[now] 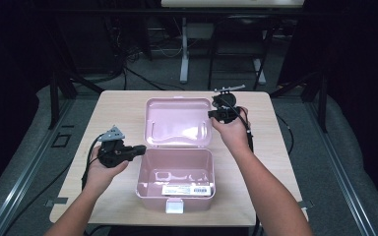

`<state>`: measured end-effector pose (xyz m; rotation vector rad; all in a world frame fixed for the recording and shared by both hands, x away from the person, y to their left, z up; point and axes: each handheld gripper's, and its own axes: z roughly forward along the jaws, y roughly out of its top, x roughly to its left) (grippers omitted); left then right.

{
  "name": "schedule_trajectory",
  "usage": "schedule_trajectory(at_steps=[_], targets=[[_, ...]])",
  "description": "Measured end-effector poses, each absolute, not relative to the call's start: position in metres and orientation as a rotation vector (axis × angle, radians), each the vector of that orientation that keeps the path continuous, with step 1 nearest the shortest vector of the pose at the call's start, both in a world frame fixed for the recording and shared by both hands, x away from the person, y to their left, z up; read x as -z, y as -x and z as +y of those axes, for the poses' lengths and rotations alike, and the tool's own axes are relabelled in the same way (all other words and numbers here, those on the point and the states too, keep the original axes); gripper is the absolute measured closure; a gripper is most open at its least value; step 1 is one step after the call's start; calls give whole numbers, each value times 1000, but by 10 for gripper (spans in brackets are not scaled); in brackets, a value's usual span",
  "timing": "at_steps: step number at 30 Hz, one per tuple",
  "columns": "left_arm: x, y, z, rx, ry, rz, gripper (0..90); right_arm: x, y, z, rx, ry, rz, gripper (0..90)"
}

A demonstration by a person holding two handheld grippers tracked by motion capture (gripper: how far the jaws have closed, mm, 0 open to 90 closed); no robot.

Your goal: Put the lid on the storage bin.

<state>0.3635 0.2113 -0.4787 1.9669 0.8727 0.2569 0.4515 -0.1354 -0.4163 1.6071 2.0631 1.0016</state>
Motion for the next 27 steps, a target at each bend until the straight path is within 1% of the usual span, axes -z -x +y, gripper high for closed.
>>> schedule_trajectory(at_steps=[10, 21, 24, 27], targets=[[479, -364, 209, -257, -1959, 880, 868, 410, -441, -140, -1028, -1585, 2057, 845], [480, -363, 209, -251, -1954, 886, 866, 398, -422, -143, -1058, -1526, 2046, 850], [480, -363, 209, -250, -1954, 889, 860, 396, -417, -144, -1070, -1513, 2040, 852], [480, -364, 210, -243, -1955, 889, 830, 395, -412, -145, -1085, -1487, 2032, 853]])
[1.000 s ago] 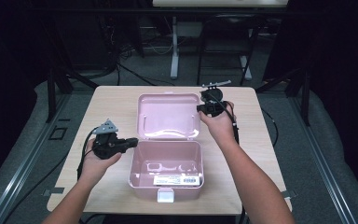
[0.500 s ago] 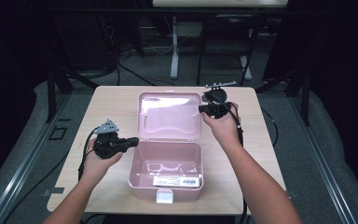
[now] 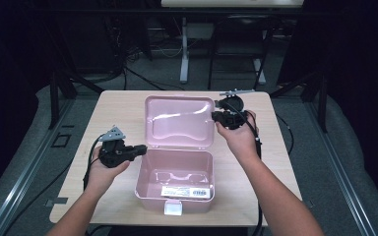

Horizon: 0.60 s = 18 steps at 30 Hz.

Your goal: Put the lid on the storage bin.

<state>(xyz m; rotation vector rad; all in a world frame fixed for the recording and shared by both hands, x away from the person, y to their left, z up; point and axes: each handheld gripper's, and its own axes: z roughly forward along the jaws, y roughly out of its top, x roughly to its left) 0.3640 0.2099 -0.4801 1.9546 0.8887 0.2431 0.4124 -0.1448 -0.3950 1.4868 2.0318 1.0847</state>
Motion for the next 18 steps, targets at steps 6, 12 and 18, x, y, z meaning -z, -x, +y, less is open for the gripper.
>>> schedule_trajectory(at_steps=[6, 12, 18], targets=[[475, -365, 216, -252, -1931, 909, 763, 394, -406, -148, -1117, -1468, 2028, 854], [470, -370, 221, -256, -1922, 936, 712, 393, -400, -151, -1143, -1438, 2029, 854], [457, -379, 218, -284, -1909, 940, 682, 391, -395, -153, -1158, -1425, 2031, 854]])
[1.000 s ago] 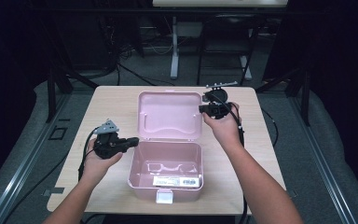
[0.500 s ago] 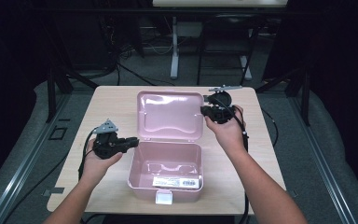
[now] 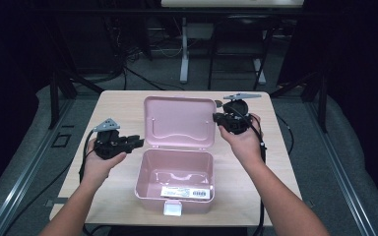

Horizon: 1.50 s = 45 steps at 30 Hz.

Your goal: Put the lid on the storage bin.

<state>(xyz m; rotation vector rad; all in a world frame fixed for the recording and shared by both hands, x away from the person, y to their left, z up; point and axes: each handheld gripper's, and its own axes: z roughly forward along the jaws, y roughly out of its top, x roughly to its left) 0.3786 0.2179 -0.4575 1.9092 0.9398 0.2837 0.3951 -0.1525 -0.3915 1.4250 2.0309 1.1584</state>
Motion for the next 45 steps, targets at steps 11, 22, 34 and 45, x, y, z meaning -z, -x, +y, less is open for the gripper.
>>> schedule_trajectory(at_steps=[11, 22, 34, 45], targets=[[435, -400, 211, -301, -1888, 967, 678, 390, -391, -152, -1161, -1415, 2028, 855], [425, -415, 199, -319, -1889, 958, 716, 388, -388, -154, -1168, -1403, 2038, 856], [417, -423, 196, -337, -1873, 971, 778, 388, -386, -154, -1185, -1392, 2034, 853], [413, -416, 196, -357, -1884, 955, 787, 389, -381, -157, -1241, -1381, 2030, 827]])
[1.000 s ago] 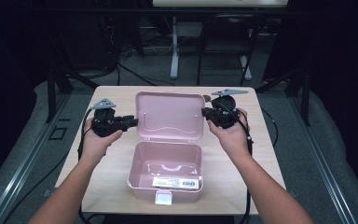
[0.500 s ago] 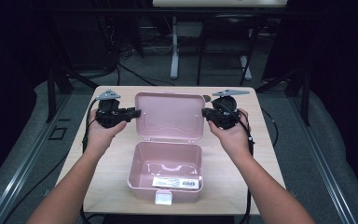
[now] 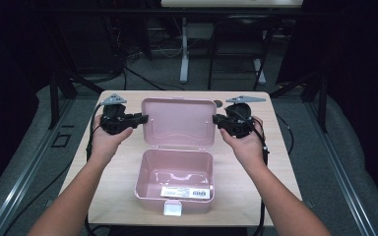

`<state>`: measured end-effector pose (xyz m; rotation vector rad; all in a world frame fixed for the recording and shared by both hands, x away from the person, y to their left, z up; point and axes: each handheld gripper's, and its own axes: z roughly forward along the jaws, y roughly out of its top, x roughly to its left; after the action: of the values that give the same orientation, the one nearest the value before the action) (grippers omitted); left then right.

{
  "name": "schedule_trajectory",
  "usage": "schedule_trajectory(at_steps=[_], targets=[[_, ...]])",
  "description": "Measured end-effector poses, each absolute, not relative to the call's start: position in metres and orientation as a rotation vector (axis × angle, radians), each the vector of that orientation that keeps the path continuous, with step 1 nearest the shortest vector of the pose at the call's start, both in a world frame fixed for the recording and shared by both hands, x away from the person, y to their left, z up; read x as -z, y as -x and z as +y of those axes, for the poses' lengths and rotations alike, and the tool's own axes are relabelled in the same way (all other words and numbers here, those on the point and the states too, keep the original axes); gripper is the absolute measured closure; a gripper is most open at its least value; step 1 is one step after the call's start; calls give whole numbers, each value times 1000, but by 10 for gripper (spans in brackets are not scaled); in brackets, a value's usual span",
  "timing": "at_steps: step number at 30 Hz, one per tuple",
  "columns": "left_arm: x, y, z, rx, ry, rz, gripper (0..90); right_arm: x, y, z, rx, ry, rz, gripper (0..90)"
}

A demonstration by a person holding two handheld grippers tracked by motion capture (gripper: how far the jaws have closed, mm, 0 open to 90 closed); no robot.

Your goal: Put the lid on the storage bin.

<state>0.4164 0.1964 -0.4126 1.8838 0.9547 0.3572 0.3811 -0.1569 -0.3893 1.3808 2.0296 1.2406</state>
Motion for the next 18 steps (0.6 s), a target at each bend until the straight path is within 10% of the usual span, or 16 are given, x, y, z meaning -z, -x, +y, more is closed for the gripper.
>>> schedule_trajectory(at_steps=[18], targets=[[410, -416, 199, -360, -1878, 955, 796, 386, -382, -155, -1253, -1364, 2013, 860]])
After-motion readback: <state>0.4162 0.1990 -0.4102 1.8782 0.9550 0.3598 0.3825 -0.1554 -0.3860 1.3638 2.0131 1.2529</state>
